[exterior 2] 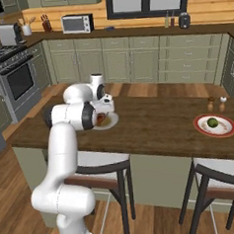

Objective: Pick the chicken drumstick and lime from their plates and place them in the bowl. Then put the bowl in the fridge.

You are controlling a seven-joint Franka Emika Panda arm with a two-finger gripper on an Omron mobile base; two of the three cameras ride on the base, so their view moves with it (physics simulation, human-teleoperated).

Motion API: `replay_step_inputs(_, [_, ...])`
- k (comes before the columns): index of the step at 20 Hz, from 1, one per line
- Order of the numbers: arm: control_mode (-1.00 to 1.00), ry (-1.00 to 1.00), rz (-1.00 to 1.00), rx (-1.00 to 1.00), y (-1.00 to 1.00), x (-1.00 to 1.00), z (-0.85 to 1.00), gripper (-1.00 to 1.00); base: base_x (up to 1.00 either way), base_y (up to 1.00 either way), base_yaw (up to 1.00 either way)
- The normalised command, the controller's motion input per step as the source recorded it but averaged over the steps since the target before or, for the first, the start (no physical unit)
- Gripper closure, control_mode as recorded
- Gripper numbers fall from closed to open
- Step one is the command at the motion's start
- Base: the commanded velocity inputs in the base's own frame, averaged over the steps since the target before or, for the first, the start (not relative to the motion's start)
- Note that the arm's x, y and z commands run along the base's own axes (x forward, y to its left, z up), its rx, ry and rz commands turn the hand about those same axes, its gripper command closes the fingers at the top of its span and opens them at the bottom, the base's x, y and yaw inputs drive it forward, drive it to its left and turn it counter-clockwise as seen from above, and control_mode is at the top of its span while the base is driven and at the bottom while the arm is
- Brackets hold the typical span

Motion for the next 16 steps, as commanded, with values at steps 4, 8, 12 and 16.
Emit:
replay_step_inputs(4, [-1.0,0.02,0.0,0.0,0.07,0.17,-0.43,-1.0,0.0,0.0,0.0])
replay_step_inputs(8, [-1.0,0.11,0.0,0.0,0.0,-0.01,-0.5,-1.0,0.0,0.0,0.0])
replay_step_inputs(12, [-1.0,0.1,0.0,0.0,0.0,-0.05,-0.48,-1.0,0.0,0.0,0.0])
replay_step_inputs(16, [-1.0,0.0,0.0,0.0,0.0,0.0,-0.2,-1.0,0.0,0.0,0.0])
